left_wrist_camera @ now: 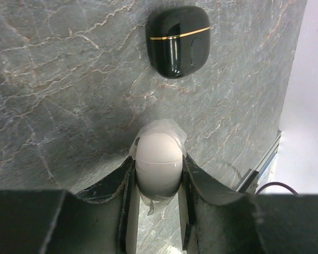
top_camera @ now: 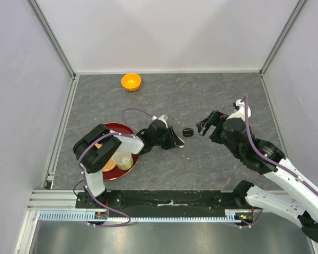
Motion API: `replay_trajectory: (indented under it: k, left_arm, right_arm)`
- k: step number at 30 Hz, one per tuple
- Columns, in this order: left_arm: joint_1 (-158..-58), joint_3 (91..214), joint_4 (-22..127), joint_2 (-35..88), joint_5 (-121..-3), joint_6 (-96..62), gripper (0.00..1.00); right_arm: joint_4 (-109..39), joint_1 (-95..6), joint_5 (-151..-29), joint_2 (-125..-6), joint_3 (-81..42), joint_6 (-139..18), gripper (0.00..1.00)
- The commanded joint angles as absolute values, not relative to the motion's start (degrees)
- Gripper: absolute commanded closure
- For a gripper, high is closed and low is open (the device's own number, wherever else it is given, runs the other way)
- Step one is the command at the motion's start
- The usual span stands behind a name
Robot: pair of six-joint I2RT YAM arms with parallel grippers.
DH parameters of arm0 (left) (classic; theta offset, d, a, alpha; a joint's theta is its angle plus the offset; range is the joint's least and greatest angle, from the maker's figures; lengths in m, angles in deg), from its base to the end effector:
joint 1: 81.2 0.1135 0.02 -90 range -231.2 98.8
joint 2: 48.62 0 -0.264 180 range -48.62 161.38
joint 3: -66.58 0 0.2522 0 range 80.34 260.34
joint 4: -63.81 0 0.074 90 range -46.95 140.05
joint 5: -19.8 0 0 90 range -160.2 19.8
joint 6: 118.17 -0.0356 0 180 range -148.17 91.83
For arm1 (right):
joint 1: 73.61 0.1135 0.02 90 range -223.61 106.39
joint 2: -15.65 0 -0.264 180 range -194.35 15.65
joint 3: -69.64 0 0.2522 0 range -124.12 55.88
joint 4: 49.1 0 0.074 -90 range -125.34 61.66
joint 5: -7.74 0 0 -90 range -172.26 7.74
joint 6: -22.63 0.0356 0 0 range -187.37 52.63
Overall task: Insert the wireless bluetooth earbuds into the charging case
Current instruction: Place the charging case at the center of the board.
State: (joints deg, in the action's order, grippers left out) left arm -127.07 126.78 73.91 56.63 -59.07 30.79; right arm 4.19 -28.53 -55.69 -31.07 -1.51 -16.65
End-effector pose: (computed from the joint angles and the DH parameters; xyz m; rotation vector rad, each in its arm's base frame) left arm 0.2436 -0.2610 0.1273 -0.1557 2.4492 -1.1578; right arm 0.1252 0.1030 0.3589 0.3856 2.0291 0.5727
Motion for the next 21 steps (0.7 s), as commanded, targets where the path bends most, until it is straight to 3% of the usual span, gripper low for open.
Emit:
replay_trajectory:
  k: [1,8,16,21]
  left_arm:
    - [-127.0,126.8,76.2,57.5,-57.7,33.4,0.69]
    - [-127.0,126.2,73.8,56.7,-58.3,32.0,0.49]
    - [-127.0,125.6,69.2,52.9,-61.7,29.9,0.42]
    - [-127.0,126.4,65.3,50.3,-63.8,28.2,0.32]
  right_arm:
    - [2.6,-28.7,-55.9,-30.8,-2.0,-17.5,0.02]
    - [2.7,-28.7,-56.0,-30.9,-2.0,-17.7,0.02]
    - [2.7,-28.7,-56.2,-31.3,-1.9,-17.7,0.02]
    - [2.7,-28.7,-56.2,-31.5,-1.8,-17.9,0.02]
